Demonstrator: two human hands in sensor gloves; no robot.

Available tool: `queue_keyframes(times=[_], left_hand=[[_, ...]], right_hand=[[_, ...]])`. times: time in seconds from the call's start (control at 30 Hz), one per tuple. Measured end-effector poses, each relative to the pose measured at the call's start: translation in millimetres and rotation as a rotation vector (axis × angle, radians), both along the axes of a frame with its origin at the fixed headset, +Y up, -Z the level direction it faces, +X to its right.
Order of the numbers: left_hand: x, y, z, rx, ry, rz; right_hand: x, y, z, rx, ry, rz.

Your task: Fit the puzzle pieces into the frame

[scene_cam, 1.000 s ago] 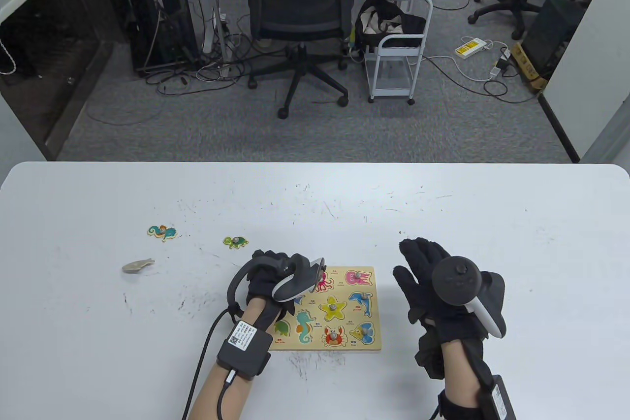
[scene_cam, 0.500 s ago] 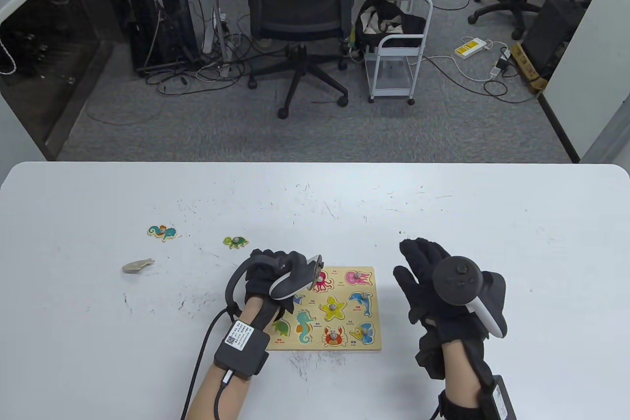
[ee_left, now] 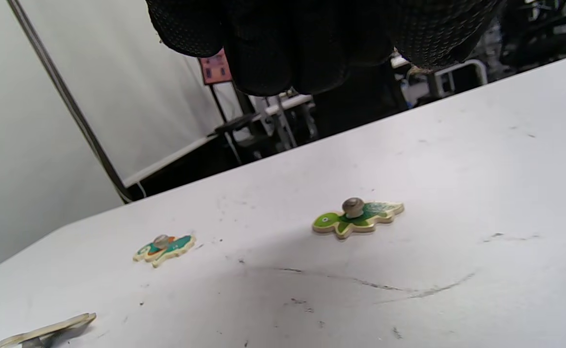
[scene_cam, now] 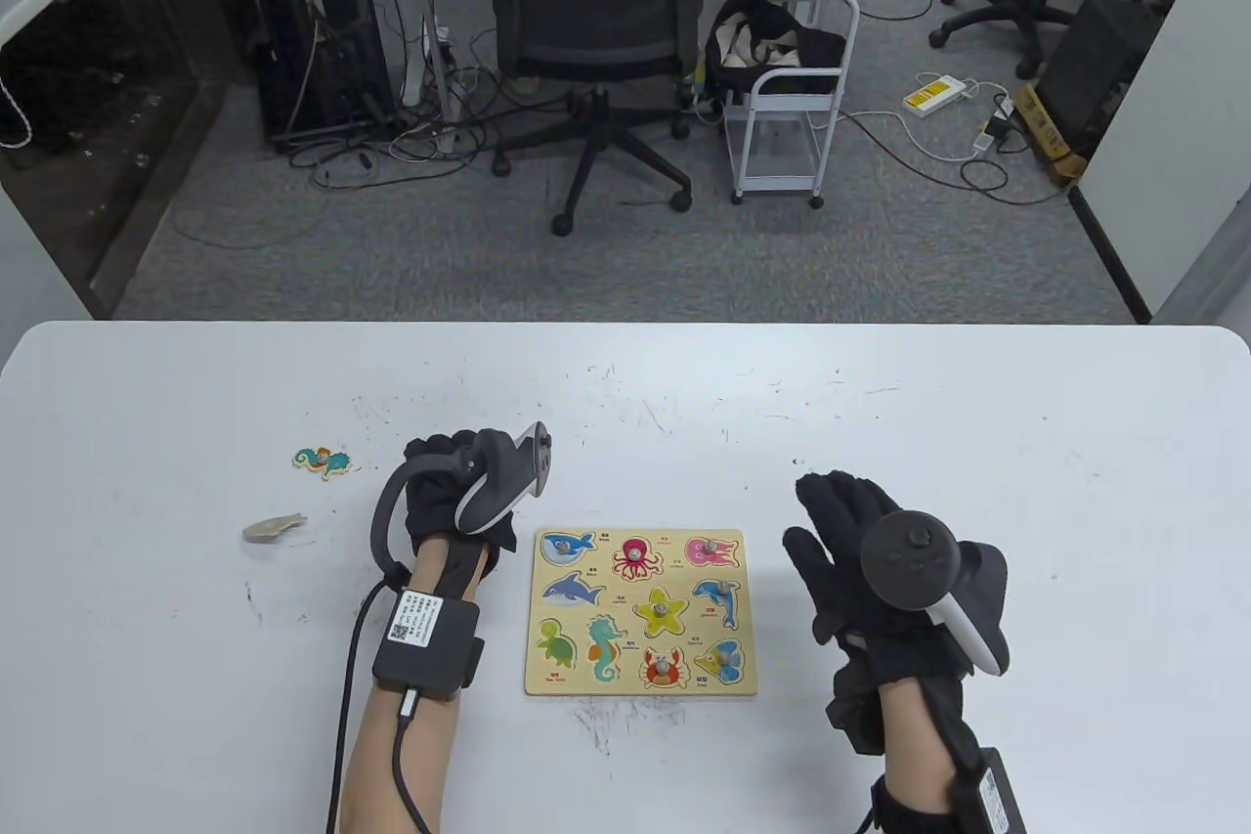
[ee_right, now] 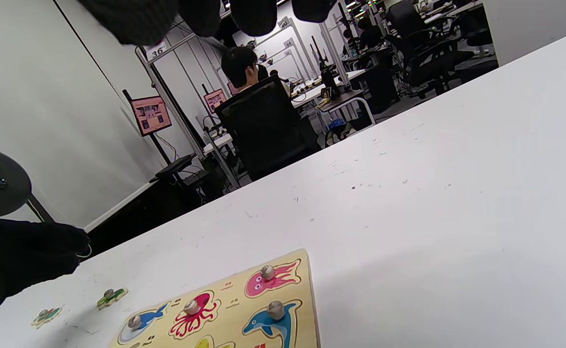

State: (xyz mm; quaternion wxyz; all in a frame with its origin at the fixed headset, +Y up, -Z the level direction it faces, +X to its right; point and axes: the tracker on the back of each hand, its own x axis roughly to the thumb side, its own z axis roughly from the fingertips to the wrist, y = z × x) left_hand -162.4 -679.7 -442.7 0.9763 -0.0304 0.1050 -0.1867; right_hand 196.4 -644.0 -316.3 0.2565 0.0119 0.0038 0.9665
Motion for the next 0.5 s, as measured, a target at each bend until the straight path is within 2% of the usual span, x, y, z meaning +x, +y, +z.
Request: queue_keyframes(times=[0.2,0.5], left_hand=[[-14,-17,-21,-0.026,0.064,0.020],[-19,-54,-44,-0.062,0.085,-0.018]], right_hand=[[0,-1,0,-0.009,-0.014,0.012],[-2,-3,-1,-0.028,-0.026,0.041]])
